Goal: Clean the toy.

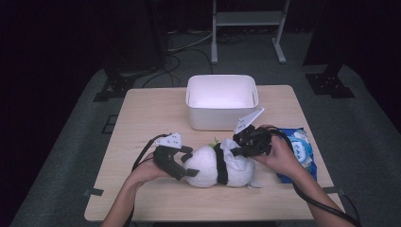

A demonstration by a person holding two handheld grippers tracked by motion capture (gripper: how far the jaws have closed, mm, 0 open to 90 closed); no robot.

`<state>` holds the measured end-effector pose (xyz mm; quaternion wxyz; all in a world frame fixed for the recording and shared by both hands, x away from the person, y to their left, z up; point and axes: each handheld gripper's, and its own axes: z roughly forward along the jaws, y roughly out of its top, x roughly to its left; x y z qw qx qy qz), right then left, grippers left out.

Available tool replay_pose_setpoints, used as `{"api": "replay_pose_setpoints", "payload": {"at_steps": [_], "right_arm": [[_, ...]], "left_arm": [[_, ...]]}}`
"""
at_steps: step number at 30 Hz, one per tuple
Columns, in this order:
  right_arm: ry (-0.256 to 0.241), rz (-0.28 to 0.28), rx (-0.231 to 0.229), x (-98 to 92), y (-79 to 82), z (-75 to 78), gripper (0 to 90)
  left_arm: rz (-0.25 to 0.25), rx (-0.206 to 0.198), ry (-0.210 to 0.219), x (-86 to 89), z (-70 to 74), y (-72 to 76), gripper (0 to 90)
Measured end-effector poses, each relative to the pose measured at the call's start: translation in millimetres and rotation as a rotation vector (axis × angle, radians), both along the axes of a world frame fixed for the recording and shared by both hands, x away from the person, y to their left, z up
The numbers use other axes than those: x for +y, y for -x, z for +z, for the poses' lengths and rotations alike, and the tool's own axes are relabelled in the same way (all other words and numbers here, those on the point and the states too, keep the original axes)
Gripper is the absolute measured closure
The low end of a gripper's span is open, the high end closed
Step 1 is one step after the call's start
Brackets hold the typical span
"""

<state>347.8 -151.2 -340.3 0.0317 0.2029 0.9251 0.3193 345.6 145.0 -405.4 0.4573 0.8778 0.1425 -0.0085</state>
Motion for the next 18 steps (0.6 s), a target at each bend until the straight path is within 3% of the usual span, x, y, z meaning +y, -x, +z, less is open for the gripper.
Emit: {"api": "replay_pose_setpoints", "payload": {"at_steps": [5, 9, 13, 15, 16, 18], "right_arm": [[-0.017, -0.010, 0.015, -6.5, -0.3, -3.7, 84.4], [-0.022, -0.013, 0.027, -10.2, 1.3, -6.5, 84.6], [-0.026, -0.017, 0.034, -13.4, 0.7, -7.6, 84.7], [-0.029, -0.023, 0.041, -13.7, 0.6, -7.9, 84.7], [-0.028, -0.021, 0.040, -12.9, 0.5, -8.5, 84.8], [-0.023, -0.025, 0.034, -12.2, 0.9, -8.2, 84.8]], "left_arm": [[0.005, 0.038, 0.018, 4.8, -9.9, -0.5, 6.4], [-0.021, 0.081, 0.015, 6.7, -23.9, -2.3, 2.4], [-0.037, 0.108, 0.041, 6.8, -33.3, -4.7, 2.1], [-0.044, 0.114, 0.047, 5.8, -35.9, -5.4, 5.5], [-0.038, 0.120, 0.073, 7.9, -35.2, -7.1, 15.2], [-0.030, 0.118, 0.084, 9.8, -33.4, -8.3, 19.9]]}}
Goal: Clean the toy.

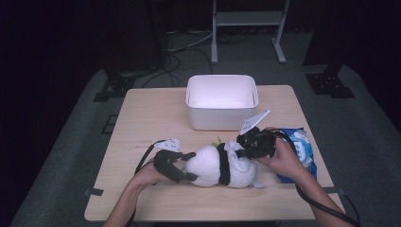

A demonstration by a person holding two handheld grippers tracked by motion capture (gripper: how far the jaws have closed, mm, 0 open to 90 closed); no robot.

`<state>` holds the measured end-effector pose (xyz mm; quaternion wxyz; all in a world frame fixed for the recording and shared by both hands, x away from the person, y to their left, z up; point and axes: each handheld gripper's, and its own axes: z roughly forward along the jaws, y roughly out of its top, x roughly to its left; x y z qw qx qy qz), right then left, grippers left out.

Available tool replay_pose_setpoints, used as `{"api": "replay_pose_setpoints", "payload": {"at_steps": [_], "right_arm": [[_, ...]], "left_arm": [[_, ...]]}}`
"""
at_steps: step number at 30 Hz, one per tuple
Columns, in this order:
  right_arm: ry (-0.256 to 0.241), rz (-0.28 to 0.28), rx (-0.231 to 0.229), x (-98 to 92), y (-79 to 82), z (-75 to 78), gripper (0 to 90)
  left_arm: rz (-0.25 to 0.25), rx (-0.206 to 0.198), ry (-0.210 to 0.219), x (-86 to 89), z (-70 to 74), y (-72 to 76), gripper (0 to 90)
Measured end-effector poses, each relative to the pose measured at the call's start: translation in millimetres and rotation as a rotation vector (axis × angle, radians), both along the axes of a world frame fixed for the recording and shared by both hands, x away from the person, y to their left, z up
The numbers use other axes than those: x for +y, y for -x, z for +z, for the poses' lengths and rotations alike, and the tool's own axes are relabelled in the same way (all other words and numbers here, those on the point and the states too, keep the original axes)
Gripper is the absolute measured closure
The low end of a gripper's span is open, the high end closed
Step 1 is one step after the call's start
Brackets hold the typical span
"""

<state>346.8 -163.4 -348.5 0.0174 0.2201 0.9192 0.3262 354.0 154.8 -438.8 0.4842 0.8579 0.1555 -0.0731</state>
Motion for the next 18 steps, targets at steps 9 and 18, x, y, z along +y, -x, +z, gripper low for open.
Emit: {"api": "replay_pose_setpoints", "payload": {"at_steps": [9, 18], "right_arm": [[-0.019, -0.002, -0.011, -1.5, 1.4, 4.2, 85.2], [-0.080, 0.000, -0.004, -1.1, 1.3, 0.6, 85.3]], "left_arm": [[0.007, -0.051, 0.005, 0.5, 20.7, 1.3, 29.5], [0.034, -0.110, -0.014, 7.9, 57.3, 2.0, 30.7]]}}
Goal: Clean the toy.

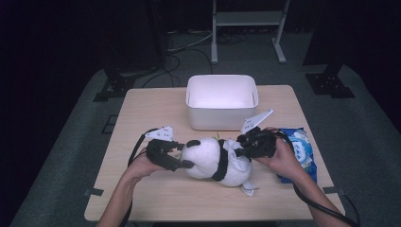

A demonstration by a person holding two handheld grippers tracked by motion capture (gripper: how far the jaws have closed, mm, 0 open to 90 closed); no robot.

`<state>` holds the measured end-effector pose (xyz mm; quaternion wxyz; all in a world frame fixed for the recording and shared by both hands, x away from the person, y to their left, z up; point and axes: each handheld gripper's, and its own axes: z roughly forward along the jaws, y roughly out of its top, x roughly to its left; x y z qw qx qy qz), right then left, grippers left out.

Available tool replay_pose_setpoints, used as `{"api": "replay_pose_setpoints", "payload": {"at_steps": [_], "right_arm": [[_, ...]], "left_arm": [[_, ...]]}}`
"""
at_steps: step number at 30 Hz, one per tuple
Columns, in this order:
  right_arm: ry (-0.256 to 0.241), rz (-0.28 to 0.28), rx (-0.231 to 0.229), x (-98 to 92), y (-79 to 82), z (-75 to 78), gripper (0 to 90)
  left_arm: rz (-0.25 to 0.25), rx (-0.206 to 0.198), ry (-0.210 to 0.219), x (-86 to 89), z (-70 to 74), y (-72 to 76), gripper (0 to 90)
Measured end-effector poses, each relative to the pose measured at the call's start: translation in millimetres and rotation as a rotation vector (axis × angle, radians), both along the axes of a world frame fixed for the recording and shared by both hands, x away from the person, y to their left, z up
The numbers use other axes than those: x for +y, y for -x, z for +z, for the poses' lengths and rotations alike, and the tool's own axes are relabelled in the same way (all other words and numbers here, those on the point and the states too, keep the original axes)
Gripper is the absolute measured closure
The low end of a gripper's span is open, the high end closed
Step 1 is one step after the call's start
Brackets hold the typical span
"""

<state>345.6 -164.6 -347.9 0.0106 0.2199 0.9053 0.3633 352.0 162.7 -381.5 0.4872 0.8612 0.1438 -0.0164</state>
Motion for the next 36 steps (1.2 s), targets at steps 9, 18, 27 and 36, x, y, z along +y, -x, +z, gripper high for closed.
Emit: {"api": "replay_pose_setpoints", "payload": {"at_steps": [9, 18, 27, 36], "right_arm": [[-0.036, 0.011, 0.025, 7.5, -3.0, -8.6, 85.4], [-0.004, 0.041, 0.043, 20.7, -3.9, -22.1, 85.4], [0.035, 0.035, -0.027, 14.9, -0.9, 12.8, 85.4], [-0.046, 0.032, -0.071, 3.6, 1.0, 48.4, 85.4]], "left_arm": [[0.011, -0.093, -0.026, 1.3, 36.5, 5.5, 30.6], [0.005, -0.144, -0.008, -13.3, 63.0, 10.2, 29.5], [-0.004, -0.149, -0.042, -34.5, 65.8, 9.1, 28.9], [-0.008, -0.155, -0.044, -46.1, 65.0, 7.5, 28.7]]}}
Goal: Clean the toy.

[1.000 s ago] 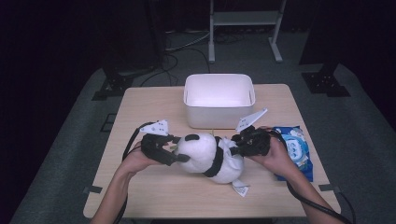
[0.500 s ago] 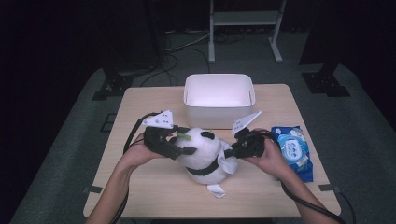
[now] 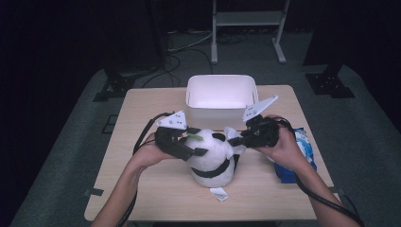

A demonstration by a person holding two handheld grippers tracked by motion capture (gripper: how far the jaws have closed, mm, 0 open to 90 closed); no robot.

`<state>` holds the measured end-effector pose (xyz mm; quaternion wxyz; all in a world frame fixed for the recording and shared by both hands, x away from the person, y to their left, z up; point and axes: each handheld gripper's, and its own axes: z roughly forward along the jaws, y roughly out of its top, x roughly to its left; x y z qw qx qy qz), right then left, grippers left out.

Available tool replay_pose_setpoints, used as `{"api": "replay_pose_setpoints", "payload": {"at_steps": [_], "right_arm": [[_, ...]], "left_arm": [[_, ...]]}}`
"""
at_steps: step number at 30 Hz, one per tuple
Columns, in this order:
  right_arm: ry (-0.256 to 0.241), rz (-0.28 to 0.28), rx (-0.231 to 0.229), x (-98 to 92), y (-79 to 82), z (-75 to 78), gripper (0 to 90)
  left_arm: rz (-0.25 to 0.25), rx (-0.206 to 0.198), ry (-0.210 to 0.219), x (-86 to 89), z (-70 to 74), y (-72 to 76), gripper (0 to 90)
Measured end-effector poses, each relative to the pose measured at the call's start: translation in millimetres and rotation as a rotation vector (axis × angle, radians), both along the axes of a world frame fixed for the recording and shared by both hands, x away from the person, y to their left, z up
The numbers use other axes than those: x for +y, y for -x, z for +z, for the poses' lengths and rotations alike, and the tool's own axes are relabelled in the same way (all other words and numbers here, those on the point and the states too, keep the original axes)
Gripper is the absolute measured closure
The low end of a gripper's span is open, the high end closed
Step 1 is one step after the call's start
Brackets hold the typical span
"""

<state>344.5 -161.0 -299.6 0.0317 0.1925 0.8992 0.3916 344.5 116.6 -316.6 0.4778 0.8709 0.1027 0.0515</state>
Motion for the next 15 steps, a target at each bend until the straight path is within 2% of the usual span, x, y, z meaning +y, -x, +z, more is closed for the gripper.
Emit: {"api": "replay_pose_setpoints", "payload": {"at_steps": [1, 2, 4, 7, 8, 11, 12, 15], "right_arm": [[-0.013, 0.008, -0.015, 2.0, 1.3, 9.8, 85.5], [0.001, 0.020, -0.039, 6.7, 2.6, 19.5, 85.4], [0.008, 0.020, -0.043, 9.2, 3.8, 23.2, 85.5], [-0.022, 0.052, -0.065, 18.4, 5.2, 39.6, 85.5], [-0.014, 0.067, -0.078, 26.1, 5.8, 44.6, 85.4], [0.000, 0.081, -0.073, 35.9, 4.5, 44.9, 85.4], [0.038, 0.082, -0.066, 44.2, 2.1, 39.3, 85.3], [0.027, 0.084, -0.056, 43.3, -1.1, 33.9, 85.4]], "left_arm": [[-0.001, 0.000, -0.002, -2.1, 0.1, 0.0, 28.6], [0.000, -0.004, -0.016, -5.8, 1.2, -0.7, 28.5], [0.002, -0.003, -0.021, -7.6, 1.8, -1.2, 28.5], [-0.004, -0.005, -0.022, -11.5, 2.1, -2.0, 28.5], [-0.004, -0.005, -0.021, -13.3, 2.1, -1.8, 28.5], [-0.011, -0.011, -0.026, -17.1, 2.3, -1.4, 28.4], [-0.005, -0.009, -0.035, -16.9, 2.0, -1.7, 28.5], [-0.001, -0.004, -0.030, -14.6, 1.0, -2.3, 28.6]]}}
